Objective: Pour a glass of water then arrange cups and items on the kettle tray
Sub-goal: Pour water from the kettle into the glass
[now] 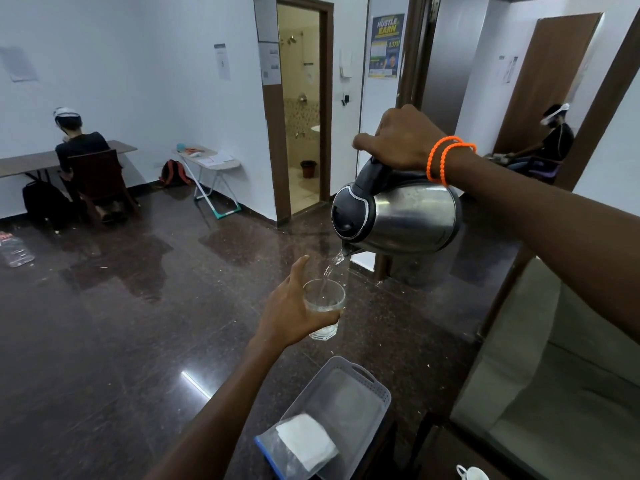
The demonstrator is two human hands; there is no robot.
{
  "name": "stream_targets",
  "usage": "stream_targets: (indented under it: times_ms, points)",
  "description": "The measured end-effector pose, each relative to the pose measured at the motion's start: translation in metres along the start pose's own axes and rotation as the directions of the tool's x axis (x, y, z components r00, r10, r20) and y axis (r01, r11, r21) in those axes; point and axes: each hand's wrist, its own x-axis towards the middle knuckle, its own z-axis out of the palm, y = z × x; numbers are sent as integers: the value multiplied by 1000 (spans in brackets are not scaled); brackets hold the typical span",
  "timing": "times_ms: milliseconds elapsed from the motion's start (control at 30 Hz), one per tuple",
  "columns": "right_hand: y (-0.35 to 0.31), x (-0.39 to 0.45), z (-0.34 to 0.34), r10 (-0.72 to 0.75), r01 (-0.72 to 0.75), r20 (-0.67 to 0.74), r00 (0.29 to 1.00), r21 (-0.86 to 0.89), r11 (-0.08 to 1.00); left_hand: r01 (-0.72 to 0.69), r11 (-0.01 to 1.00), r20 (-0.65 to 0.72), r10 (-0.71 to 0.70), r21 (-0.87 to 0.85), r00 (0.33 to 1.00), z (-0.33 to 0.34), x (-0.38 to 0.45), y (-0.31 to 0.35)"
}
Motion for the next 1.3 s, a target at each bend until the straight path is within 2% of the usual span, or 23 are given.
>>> stream_targets:
  times_ms: [433,900,1300]
  points:
    - [-8,3,2,-34,33,7,999,8,999,33,999,-19,-34,-37,999,10,0,-11]
    - [-10,12,21,-29,29,5,1000,-10,1000,15,998,-78,-10,68,997,7,8,-21]
    - [0,13,58,5,-6,29,1000,25,1000,37,999,-81,-35,25,996,11,17,-30]
